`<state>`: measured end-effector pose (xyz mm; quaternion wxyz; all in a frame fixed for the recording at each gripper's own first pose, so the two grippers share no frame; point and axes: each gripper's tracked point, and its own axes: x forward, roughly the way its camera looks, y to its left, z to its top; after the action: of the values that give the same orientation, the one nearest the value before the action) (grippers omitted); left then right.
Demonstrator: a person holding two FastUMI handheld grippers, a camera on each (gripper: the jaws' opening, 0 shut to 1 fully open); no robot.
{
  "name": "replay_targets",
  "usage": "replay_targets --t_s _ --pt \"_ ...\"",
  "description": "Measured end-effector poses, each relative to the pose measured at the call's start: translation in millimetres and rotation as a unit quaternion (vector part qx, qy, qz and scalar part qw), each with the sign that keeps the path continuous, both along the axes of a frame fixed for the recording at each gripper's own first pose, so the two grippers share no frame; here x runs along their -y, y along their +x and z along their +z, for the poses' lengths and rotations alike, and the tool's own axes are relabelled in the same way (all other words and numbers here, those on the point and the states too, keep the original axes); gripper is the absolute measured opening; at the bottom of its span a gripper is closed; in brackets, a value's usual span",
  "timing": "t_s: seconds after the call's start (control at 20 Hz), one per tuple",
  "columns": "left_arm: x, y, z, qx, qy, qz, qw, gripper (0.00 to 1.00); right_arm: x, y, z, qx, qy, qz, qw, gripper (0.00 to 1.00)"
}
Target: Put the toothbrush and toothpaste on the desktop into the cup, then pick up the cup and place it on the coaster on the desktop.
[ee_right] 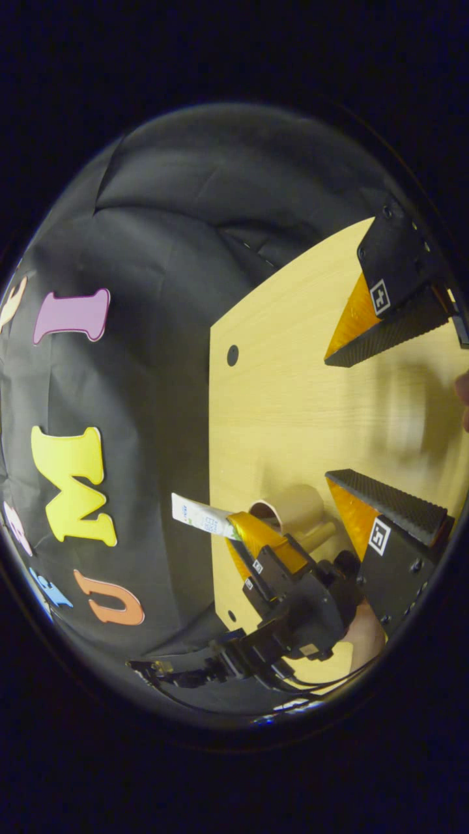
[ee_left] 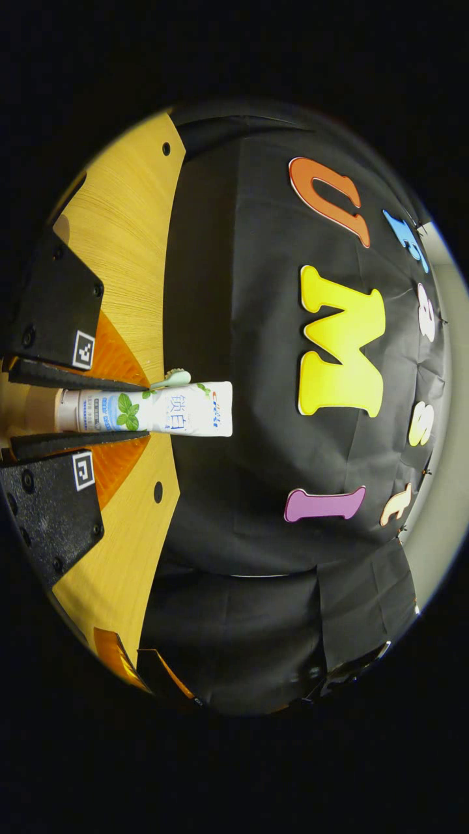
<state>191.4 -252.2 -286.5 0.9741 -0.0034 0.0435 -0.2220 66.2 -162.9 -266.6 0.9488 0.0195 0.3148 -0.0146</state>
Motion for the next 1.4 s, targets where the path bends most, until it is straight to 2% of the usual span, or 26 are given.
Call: replay_targets --t_s 0.2,0.25,0.3,0.55,0.7,0.8,0.85,0.9,1.1,1.4 --pt "-2.2 -5.2 -5.7 -0.002 0.009 0.002 1.0 0.34 -4.0 -1.9 -4.1 -0.005 0.002 0.003 1.0 0.96" --pt "-2.3 -8.7 -10.5 -0.011 0.013 0.003 1.0 0.44 -4.7 -1.6 -4.6 -0.005 0.004 0.002 1.0 0.96" --pt "-2.5 -11.2 -14.3 -0.015 0.017 0.003 1.0 0.39 -5.2 -1.6 -5.4 -0.004 0.004 0.001 1.0 0.96" --pt "-14.6 -20.3 -11.9 -0.023 0.021 0.016 0.999 0.47 -8.9 -1.5 -4.1 -0.004 0.005 0.0 1.0 0.96" --pt "-24.9 -25.8 -9.7 -0.036 0.019 0.031 0.999 0.62 -12.9 -0.3 3.6 0.003 0.005 0.001 1.0 0.96" --pt "-38.2 -31.9 -2.8 -0.048 0.017 0.052 0.997 0.75 -15.3 1.4 9.7 0.006 0.004 0.0 1.0 0.96" --pt "-42.8 -34.7 1.6 -0.057 0.013 0.058 0.997 0.86 -17.9 2.8 14.4 0.007 0.007 -0.001 1.0 0.96" --pt "-50.1 -39.9 10.7 -0.058 0.009 0.067 0.996 0.9 -19.7 4.7 20.4 0.011 0.008 -0.003 1.0 0.96" --pt "-81.0 -69.5 42.1 -0.075 0.011 0.09 0.993 0.94 -36.0 9.7 48.0 0.016 0.007 0.001 1.0 0.96" --pt "-137.4 -109.8 86.4 -0.096 0.008 0.13 0.987 0.94 -77.5 20.5 66.6 -0.021 0.002 0.039 0.999 0.96"
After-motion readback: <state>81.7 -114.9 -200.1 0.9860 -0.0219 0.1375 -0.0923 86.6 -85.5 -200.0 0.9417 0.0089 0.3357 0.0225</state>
